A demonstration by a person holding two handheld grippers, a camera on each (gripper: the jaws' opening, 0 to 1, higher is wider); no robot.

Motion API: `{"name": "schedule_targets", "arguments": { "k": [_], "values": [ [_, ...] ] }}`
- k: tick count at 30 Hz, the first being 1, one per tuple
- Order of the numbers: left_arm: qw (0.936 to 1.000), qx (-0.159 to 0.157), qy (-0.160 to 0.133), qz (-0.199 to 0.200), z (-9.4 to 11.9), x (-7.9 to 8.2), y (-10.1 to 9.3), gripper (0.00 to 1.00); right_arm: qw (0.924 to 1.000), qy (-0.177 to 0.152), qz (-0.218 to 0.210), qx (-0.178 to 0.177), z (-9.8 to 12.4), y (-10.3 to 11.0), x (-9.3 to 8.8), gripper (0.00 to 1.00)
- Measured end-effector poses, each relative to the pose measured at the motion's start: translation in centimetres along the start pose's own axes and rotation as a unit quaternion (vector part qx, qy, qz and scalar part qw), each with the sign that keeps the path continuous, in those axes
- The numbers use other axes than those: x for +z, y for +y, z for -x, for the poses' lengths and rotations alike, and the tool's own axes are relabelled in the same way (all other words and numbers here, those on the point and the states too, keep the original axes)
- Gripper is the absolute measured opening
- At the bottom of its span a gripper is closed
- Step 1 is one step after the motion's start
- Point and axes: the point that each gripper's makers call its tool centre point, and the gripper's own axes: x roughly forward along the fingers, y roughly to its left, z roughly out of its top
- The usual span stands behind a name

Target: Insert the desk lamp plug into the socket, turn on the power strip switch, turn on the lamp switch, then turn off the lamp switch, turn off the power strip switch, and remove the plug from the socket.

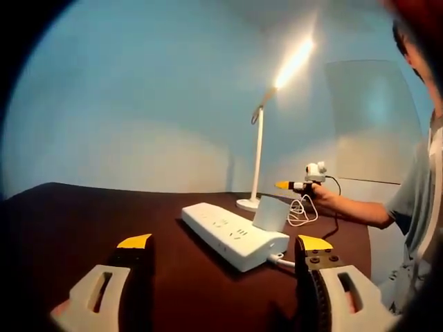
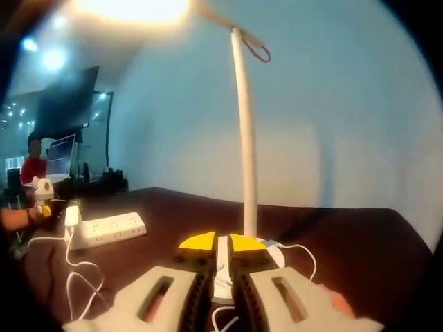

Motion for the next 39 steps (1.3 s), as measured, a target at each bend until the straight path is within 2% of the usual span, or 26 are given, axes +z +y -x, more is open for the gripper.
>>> {"name": "schedule_targets", "arguments": {
  "k": [7, 13, 15, 23, 32, 39],
  "values": [
    [1.0, -0.004, -0.004, 0.0, 0.1, 0.1, -0.4, 0.79, 0.9994, 0.015, 0.022, 0.024, 1.6, 1.9, 1.6, 0.13],
    [0.9999, -0.008, -0.009, 0.001, 0.2, 0.3, -0.5, 0.78, 0.9979, 0.026, 0.008, 0.059, 2.4, 3.9, 3.5, 0.17],
    [0.9999, -0.01, -0.011, 0.001, 0.2, 0.4, -0.6, 0.78, 0.9964, 0.028, 0.005, 0.079, 3.0, 5.2, 4.2, 0.18],
    [0.9998, -0.018, -0.012, 0.0, 0.1, 0.5, -0.8, 0.78, 0.9894, 0.021, -0.041, 0.138, 4.4, 8.3, 6.5, 0.25],
    [0.9995, -0.024, -0.018, 0.002, 0.2, 0.7, -0.9, 0.77, 0.9876, 0.025, -0.055, 0.145, 5.8, 9.1, 7.8, 0.25],
    [0.9996, -0.026, -0.015, 0.001, 0.2, 0.5, -0.4, 0.76, 0.9888, 0.036, -0.033, 0.141, 6.5, 9.8, 8.4, 0.25]
  ]
}}
